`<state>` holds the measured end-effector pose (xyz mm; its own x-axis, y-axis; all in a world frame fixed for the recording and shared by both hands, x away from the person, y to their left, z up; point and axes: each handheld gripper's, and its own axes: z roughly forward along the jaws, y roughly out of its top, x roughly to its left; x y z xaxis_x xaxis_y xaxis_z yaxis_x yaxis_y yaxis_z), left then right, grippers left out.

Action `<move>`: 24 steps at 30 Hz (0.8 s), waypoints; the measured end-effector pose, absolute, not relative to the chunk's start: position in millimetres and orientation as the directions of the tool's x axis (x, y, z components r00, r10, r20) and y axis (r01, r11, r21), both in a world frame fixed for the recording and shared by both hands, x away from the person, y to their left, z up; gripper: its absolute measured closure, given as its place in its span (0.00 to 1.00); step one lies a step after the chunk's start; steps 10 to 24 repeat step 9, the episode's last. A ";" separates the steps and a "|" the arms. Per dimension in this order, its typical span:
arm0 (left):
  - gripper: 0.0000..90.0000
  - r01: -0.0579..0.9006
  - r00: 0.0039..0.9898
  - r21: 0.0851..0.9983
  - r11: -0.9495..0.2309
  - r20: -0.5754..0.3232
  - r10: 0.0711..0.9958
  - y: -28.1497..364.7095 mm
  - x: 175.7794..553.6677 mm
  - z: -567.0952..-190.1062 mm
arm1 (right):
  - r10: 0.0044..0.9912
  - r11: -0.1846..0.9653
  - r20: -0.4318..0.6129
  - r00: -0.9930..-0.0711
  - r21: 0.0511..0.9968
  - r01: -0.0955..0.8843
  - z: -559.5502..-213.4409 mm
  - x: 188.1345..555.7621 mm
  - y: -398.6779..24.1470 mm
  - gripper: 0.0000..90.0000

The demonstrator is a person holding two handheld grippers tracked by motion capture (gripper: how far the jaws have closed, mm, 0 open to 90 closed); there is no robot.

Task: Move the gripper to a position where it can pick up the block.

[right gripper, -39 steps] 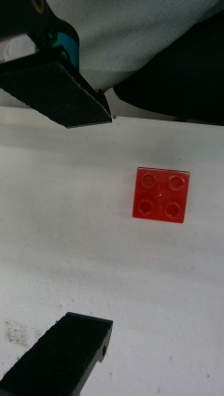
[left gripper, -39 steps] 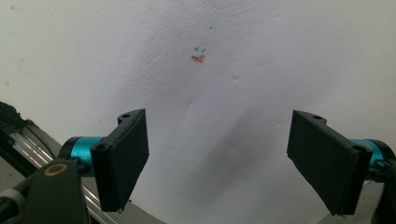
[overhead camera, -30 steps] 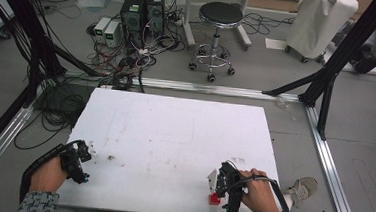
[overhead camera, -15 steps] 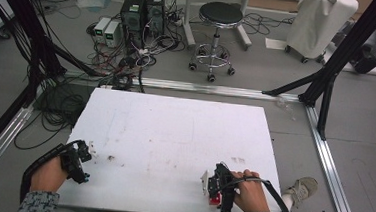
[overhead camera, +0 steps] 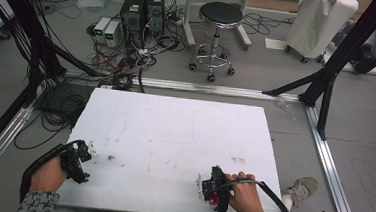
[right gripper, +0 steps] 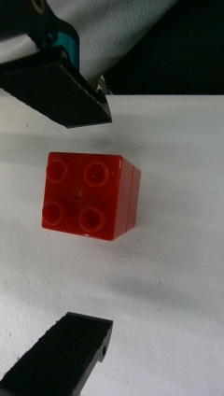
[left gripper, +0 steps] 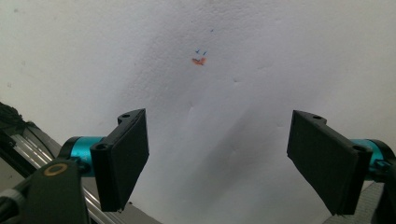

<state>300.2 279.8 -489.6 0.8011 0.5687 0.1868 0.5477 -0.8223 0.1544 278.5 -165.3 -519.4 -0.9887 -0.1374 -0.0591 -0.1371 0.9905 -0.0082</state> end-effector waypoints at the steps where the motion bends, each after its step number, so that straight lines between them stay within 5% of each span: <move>1: 0.23 0.548 0.801 0.155 -0.822 0.187 0.569 279.9 300.1 -489.6 | -0.142 0.990 -0.058 -0.988 -0.007 -0.142 -519.8 278.8 -165.0 0.03; 24: 0.23 0.549 0.800 0.158 -0.821 0.185 0.570 279.8 300.5 -489.9 | -0.153 0.988 -0.064 -0.986 0.004 -0.154 -518.9 279.5 -165.4 0.03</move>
